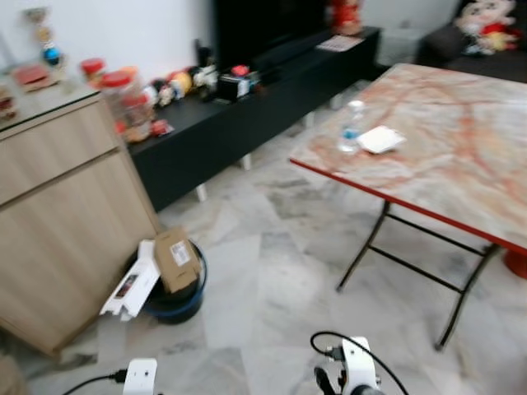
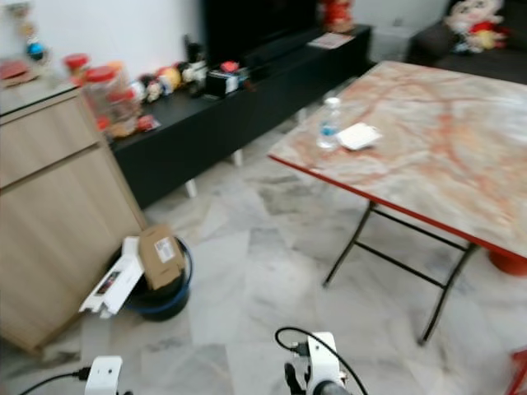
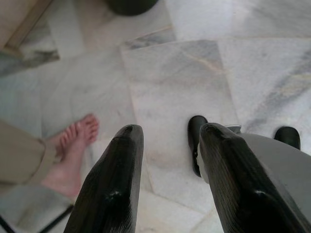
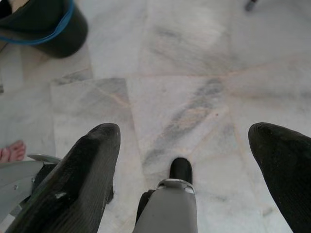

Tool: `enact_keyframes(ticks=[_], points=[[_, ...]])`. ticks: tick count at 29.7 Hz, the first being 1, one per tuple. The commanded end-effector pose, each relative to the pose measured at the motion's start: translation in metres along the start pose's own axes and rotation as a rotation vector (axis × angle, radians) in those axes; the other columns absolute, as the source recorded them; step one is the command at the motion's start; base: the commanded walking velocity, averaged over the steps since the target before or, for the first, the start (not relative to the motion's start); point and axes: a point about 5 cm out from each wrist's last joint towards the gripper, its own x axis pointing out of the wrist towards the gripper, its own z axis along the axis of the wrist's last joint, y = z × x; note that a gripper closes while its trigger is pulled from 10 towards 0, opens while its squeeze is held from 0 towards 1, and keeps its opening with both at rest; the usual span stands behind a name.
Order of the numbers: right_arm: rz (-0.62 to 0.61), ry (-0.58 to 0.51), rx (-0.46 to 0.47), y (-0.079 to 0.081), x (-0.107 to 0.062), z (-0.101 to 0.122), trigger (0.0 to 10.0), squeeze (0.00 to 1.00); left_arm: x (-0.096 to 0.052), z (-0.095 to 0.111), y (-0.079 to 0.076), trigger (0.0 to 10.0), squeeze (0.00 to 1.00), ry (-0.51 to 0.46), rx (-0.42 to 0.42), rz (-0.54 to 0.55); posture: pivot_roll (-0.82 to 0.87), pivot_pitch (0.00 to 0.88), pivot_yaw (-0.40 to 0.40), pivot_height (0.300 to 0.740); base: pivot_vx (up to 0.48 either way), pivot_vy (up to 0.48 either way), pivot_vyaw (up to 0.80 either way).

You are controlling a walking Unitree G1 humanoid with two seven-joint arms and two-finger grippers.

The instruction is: Picking trash to rubbish bin

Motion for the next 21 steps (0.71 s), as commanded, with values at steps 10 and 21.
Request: enact_keyframes(ticks=[10, 21], points=[[0.005, -0.005, -0.011, 0.0044, 0.0012, 0.0024, 10.0, 0.00, -0.0005, 0.0010, 0.0067, 10.0, 0.00, -0.010, -0.003, 0.017, 0.07, 0.000, 0.059, 0.740, 0.000, 0.000, -0.80], [0.004, -0.006, -0.010, 0.0051, 0.0016, 0.0034, 10.0, 0.00, -0.0004, 0.0016, 0.0066, 10.0, 0.00, -0.012, -0.001, 0.014, 0.07, 0.000, 0.059, 0.740, 0.000, 0.000, -0.80]])
